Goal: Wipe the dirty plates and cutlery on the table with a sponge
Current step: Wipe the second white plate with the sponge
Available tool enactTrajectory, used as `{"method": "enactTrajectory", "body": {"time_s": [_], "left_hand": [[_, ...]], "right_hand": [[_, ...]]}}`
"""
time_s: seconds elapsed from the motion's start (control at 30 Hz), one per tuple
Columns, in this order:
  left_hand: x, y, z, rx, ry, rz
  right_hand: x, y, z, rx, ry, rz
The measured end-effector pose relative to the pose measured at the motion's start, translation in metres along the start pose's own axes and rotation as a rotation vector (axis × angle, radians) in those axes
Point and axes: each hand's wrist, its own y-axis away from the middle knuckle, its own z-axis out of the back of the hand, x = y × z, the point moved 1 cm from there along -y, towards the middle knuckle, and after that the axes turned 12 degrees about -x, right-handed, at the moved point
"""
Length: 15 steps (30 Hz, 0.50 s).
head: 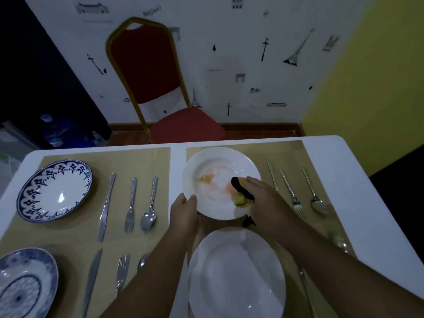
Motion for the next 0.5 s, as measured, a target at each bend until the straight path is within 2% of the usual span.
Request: {"method": "enactTrajectory", "body": {"time_s": [0.13, 0.2, 0.3, 0.37, 0.5], "left_hand": [[0.002, 0.061, 0.007, 0.054, 0.053, -0.088], [0.013, 0.091, 0.008, 0.012, 0.031, -0.112], [0.033, 0.132, 0.007, -0.003, -0.006, -0.099], [0.046, 0.154, 0.004, 0.032, -0.074, -0.101], [0.056, 0.178, 0.003, 0.101, -0.133, -0.125]], "right_hand": [[0.015, 0.007, 0.035, 0.067, -0.186, -0.044], [0.013, 0.014, 0.046, 0.138, -0.149, -0.028], [0.004, 0.037, 0.054, 0.156, -0.108, -0.063], [-0.002, 0.049, 0.052, 0.202, -0.009, 0.026], [-0.009, 0.071, 0.046, 0.209, 0.008, 0.124]]}}
